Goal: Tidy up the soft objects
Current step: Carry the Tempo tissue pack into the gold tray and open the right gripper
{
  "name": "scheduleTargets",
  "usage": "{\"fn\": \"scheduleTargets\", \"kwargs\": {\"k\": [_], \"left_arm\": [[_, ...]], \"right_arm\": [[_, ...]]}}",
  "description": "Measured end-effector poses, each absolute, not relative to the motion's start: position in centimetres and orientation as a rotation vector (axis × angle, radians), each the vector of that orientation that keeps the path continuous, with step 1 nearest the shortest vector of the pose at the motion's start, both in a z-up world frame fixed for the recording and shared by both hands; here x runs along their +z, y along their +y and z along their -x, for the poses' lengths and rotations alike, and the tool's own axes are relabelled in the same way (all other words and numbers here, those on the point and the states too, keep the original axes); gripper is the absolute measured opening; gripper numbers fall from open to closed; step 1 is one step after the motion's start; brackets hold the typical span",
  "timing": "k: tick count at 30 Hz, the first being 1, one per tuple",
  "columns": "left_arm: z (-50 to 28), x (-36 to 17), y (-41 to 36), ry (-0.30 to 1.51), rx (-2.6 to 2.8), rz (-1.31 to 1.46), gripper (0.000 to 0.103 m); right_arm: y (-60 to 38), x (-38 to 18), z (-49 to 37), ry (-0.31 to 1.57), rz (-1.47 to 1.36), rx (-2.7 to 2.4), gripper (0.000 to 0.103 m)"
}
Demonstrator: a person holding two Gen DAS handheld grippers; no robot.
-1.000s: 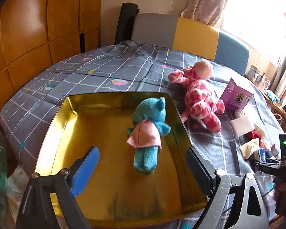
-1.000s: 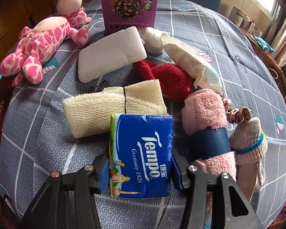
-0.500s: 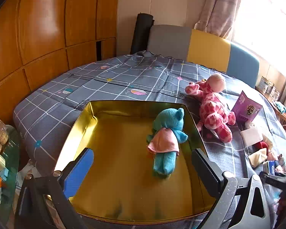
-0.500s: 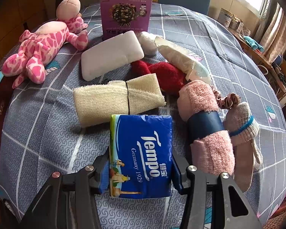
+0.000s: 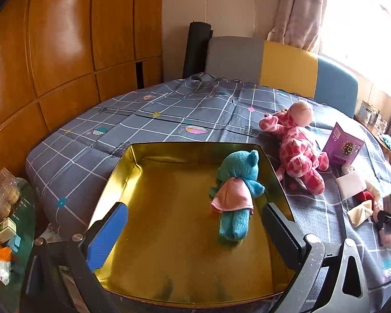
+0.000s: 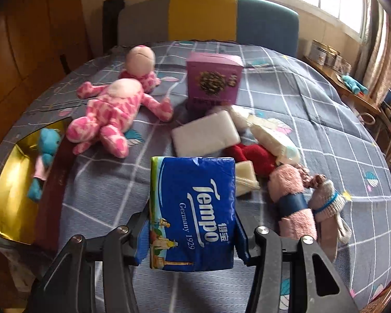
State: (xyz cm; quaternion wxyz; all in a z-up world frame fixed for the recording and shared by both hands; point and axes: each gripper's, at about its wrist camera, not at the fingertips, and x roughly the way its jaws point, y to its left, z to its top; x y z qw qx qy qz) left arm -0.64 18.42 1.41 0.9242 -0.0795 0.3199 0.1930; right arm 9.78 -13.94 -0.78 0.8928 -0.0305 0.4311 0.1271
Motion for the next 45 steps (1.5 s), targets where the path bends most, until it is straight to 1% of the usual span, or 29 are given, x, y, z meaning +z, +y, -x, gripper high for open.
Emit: {"fn": "scheduleTargets", "kwargs": {"k": [13, 26, 32, 34, 45], "left_arm": [[0.6, 1.6, 18.9, 0.653, 0.422, 0.143, 0.103], [0.1, 0.5, 21.1, 0.684, 0.470, 0.170, 0.103], [-0.1, -0.3, 21.9, 0.709, 0.474, 0.192, 0.103], [-0.2, -0.5, 22.1, 0.714, 0.468, 0.202, 0.103], [-0.8, -1.3, 22.8, 0.743, 0.379, 0.282, 0.103]], "right_arm": [[1.6, 0.4, -9.2, 0.950, 0.115, 0.672, 0.052], [8.7, -1.8, -11.2, 1.020, 0.165, 0.745, 0.053], [9.1, -2.9, -12.3, 1.048, 0.114, 0.739, 0.055], [8.6, -2.8, -12.1, 1.029, 0.104, 0.743, 0.058], [2.4, -1.4, -10.6, 0.919, 0.081, 0.652, 0.058]]}}
